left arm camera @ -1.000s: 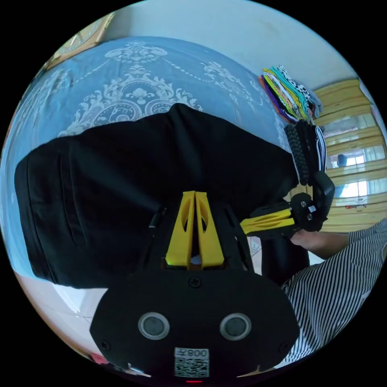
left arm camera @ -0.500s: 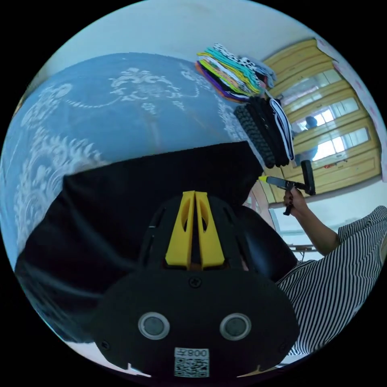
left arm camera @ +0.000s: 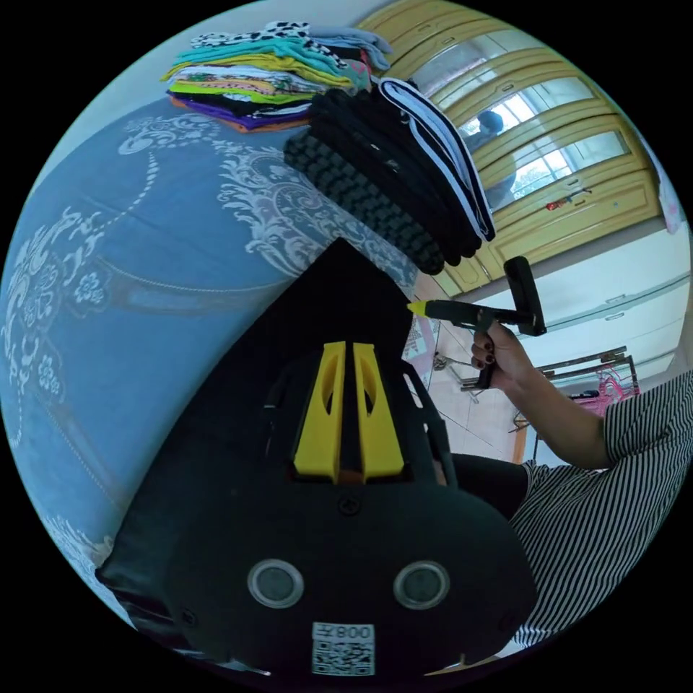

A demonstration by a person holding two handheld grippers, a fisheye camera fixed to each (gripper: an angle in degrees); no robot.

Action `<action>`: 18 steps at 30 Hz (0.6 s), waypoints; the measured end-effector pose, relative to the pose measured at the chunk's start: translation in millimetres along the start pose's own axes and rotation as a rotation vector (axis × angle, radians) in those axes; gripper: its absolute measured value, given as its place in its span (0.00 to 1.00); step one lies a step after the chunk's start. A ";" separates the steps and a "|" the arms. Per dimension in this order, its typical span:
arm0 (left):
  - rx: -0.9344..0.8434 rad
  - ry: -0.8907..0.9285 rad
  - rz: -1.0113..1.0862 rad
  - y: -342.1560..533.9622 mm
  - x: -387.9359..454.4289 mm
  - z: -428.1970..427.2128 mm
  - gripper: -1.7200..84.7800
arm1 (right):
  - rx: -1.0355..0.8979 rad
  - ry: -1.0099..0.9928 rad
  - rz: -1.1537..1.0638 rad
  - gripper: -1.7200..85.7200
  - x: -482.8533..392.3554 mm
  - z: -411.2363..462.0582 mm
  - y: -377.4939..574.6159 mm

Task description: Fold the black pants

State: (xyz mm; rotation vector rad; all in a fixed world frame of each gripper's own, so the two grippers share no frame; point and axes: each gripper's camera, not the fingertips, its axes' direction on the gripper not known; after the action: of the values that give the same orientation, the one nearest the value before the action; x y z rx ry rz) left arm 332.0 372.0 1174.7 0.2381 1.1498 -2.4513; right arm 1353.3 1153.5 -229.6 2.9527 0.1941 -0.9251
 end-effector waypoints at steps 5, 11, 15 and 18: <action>-0.104 0.016 0.065 -28.0 38.5 81.1 0.04 | -0.006 -0.034 -0.011 0.05 48.1 8.9 25.0; -0.123 0.018 0.101 -54.0 66.7 131.7 0.04 | 0.008 -0.075 -0.064 0.03 77.1 -3.0 50.8; -0.117 0.022 0.107 -66.1 75.8 153.4 0.04 | -0.021 -0.037 -0.079 0.03 101.6 -0.4 66.4; -0.154 -0.003 0.092 -75.9 79.0 178.6 0.03 | -0.040 -0.050 -0.045 0.04 129.5 19.0 72.8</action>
State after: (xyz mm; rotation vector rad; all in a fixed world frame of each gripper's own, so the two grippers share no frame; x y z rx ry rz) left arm 231.7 254.8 1316.5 0.2362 1.2901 -2.2699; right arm 1457.6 1093.7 -318.9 2.8966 0.2753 -0.9872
